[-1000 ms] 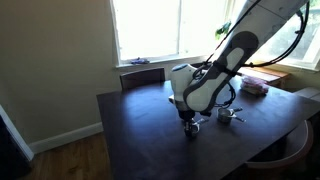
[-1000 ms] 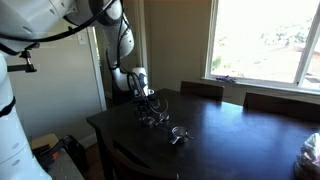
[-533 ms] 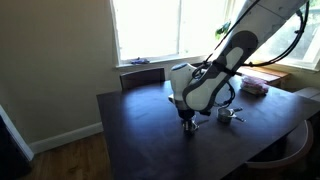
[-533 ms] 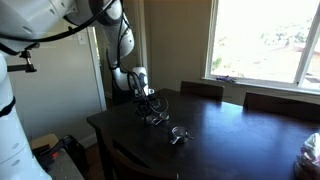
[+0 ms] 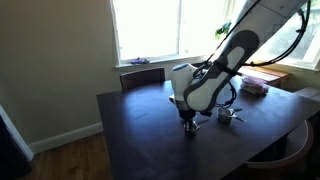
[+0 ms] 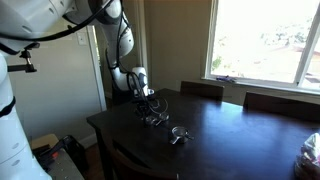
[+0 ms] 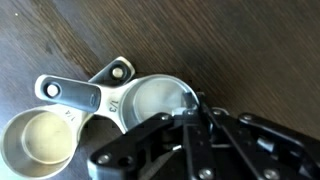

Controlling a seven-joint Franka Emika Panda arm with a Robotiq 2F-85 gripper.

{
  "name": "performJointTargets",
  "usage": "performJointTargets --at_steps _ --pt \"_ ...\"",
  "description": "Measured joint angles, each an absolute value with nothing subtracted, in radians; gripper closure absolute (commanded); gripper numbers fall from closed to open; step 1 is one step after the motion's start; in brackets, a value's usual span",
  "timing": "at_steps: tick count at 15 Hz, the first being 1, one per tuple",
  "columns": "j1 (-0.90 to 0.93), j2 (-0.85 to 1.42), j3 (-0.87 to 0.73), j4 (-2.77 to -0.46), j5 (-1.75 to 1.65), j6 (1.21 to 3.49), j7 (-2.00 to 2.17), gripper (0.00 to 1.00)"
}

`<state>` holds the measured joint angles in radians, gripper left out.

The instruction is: Stack the cups

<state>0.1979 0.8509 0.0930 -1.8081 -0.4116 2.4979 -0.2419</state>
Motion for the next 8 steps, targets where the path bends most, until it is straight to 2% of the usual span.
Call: performJointTargets --at_steps 8 --pt "0.227 0.726 0.062 -1.952 -0.416 2.556 -0.167 0.95"
